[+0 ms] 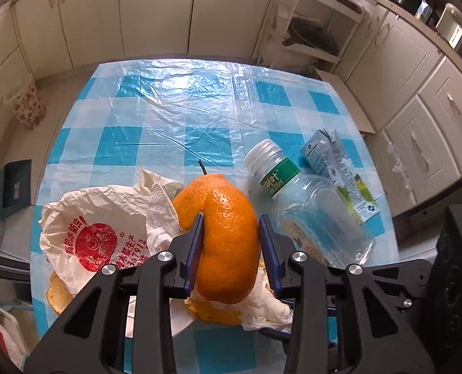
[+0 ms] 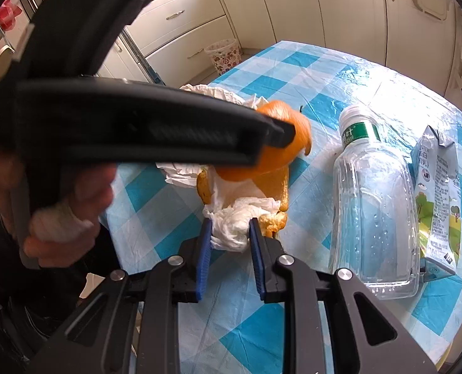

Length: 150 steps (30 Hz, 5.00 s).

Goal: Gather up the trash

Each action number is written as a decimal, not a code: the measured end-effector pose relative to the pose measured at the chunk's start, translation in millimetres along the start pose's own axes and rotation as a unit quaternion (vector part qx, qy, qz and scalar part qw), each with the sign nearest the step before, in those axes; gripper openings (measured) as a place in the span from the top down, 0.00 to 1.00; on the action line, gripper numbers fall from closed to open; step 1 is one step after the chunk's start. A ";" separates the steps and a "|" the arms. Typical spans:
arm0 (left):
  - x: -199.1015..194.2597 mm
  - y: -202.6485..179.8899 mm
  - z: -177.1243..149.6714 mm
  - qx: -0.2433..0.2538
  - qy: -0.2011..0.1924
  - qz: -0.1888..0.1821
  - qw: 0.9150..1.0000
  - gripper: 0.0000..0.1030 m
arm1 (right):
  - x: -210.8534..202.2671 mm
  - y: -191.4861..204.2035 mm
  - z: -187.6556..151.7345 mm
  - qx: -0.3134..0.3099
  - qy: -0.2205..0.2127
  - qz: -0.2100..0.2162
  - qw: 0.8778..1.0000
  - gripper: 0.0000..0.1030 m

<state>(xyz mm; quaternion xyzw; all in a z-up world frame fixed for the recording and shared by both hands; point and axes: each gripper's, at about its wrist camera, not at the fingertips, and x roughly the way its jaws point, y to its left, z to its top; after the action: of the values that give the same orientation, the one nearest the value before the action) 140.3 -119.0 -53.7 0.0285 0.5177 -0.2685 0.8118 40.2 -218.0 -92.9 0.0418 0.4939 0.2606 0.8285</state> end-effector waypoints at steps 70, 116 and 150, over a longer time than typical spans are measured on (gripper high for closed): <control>25.7 -143.6 -92.9 0.252 0.003 0.056 0.966 0.76 | -182.9 -164.6 -119.4 0.306 -0.180 -0.063 0.933 0.75; 105.0 -337.7 -56.4 0.070 0.115 -0.269 0.953 0.94 | -284.5 -229.0 -219.3 0.507 -0.321 -0.138 0.788 0.40; -63.2 -61.9 -14.8 -0.020 -0.056 -0.117 0.991 0.20 | -216.9 -121.3 -68.0 0.313 -0.249 -0.033 0.916 0.38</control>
<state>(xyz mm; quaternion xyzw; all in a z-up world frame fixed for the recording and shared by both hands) 79.1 -141.4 7.9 -0.0636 0.4766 -0.3519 0.8031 -51.2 -437.8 5.6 0.3459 0.3289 0.0461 0.8775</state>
